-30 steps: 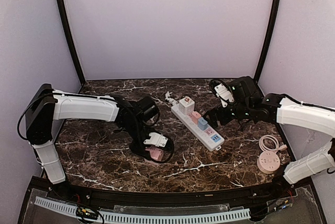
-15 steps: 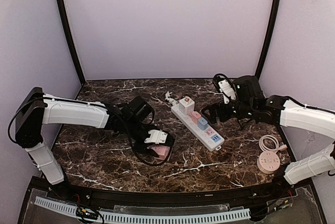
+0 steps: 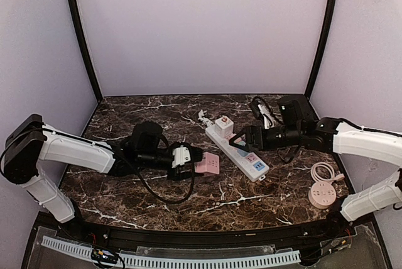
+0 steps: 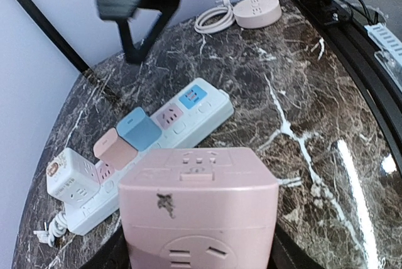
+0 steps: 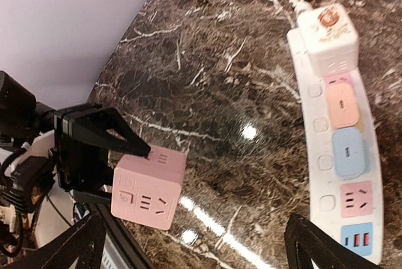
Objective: Insert the plug
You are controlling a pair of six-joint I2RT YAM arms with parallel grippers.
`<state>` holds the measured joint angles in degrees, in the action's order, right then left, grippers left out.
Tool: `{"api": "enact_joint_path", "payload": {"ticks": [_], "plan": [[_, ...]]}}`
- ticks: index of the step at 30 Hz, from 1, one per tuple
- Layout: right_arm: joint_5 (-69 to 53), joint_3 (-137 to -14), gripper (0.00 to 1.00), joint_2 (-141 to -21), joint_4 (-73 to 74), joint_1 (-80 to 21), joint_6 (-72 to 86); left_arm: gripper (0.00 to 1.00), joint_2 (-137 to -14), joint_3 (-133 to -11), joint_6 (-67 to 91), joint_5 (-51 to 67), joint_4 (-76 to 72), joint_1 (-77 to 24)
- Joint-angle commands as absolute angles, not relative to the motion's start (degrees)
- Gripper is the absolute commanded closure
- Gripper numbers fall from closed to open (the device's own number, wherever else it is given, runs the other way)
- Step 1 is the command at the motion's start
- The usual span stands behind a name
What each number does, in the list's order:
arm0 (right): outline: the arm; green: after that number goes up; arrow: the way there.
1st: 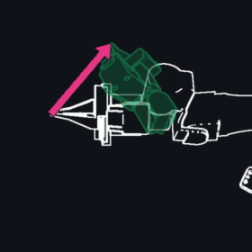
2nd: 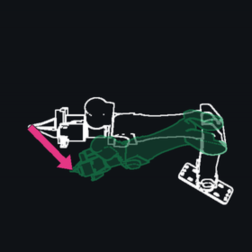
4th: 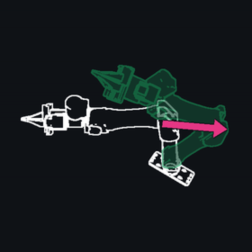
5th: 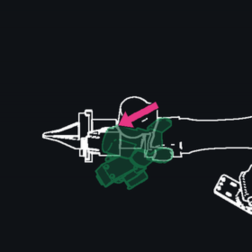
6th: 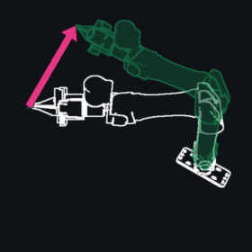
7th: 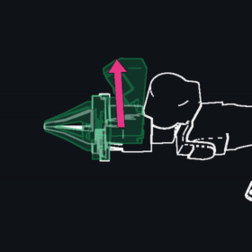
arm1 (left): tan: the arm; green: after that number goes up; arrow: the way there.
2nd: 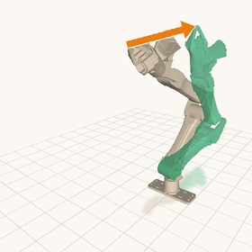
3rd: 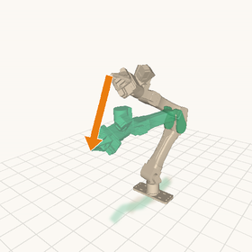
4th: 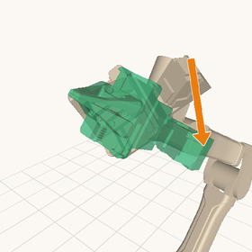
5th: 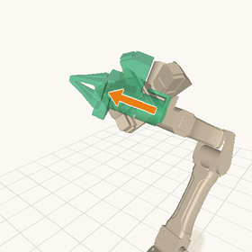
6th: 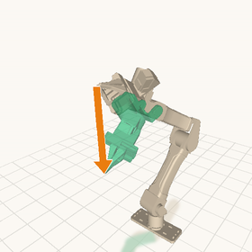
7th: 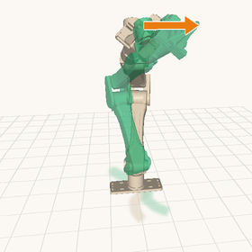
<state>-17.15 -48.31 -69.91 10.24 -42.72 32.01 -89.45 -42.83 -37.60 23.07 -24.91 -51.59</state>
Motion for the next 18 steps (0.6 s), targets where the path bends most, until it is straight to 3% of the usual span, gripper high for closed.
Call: {"api": "enact_joint_path", "payload": {"ticks": [1,18], "plan": [[-24.77,-50.32,0.01,-72.63,11.83,-45.21,36.30,0.99,-88.70,-41.67,-31.23,25.42,-38.68,-51.39],[-17.29,-63.02,0.01,-85.60,19.21,-53.68,36.24,0.99,-93.98,-42.25,-24.88,21.96,-45.24,-51.50]]}}
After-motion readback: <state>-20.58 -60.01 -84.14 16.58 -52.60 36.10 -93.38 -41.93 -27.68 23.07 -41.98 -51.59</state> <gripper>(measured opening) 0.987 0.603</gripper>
